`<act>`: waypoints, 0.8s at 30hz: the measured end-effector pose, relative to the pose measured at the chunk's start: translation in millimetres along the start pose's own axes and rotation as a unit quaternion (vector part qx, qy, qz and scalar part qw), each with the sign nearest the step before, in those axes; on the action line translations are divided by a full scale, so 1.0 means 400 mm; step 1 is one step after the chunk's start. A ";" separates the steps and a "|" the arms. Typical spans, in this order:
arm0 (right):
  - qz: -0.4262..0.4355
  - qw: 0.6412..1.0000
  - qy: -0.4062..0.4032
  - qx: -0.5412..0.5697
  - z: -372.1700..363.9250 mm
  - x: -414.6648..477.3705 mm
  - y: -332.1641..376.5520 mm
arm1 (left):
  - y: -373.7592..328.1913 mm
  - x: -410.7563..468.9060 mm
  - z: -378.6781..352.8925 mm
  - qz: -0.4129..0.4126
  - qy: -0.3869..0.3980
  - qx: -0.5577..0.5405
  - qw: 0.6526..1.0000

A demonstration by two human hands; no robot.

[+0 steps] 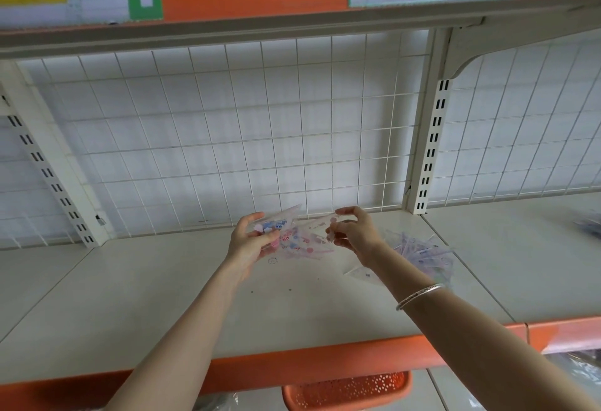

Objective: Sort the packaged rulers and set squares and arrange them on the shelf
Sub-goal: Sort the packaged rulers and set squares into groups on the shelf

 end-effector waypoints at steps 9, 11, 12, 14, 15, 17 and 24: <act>-0.001 0.999 0.013 0.048 -0.032 -0.017 -0.012 | 0.002 -0.005 0.108 -0.043 -0.142 -0.082 0.985; 0.000 0.997 0.021 0.071 -0.045 -0.024 -0.017 | 0.009 -0.008 0.114 -0.052 -0.167 -0.100 0.979; -0.003 0.996 0.022 0.085 -0.050 -0.026 -0.021 | 0.014 -0.008 0.115 -0.057 -0.178 -0.109 0.976; -0.011 0.994 0.024 0.109 -0.062 -0.033 -0.027 | 0.024 -0.010 0.113 -0.063 -0.189 -0.129 0.971; -0.015 0.993 0.025 0.117 -0.068 -0.036 -0.030 | 0.029 -0.010 0.109 -0.064 -0.189 -0.139 0.970; -0.020 0.992 0.022 0.121 -0.074 -0.039 -0.039 | 0.037 -0.008 0.093 -0.064 -0.177 -0.159 0.969; -0.037 0.984 -0.006 0.172 -0.078 -0.033 -0.064 | 0.057 -0.011 0.009 -0.054 -0.052 -0.160 0.984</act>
Point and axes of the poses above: each hand's wrist, its own x-axis towards the middle knuckle, its own z-axis out of the back of the hand, y = z × x, the point moved 10 cm from there along x, towards the middle knuckle, and after that the axes turned 6 degrees about z, right-handed, at the moved point
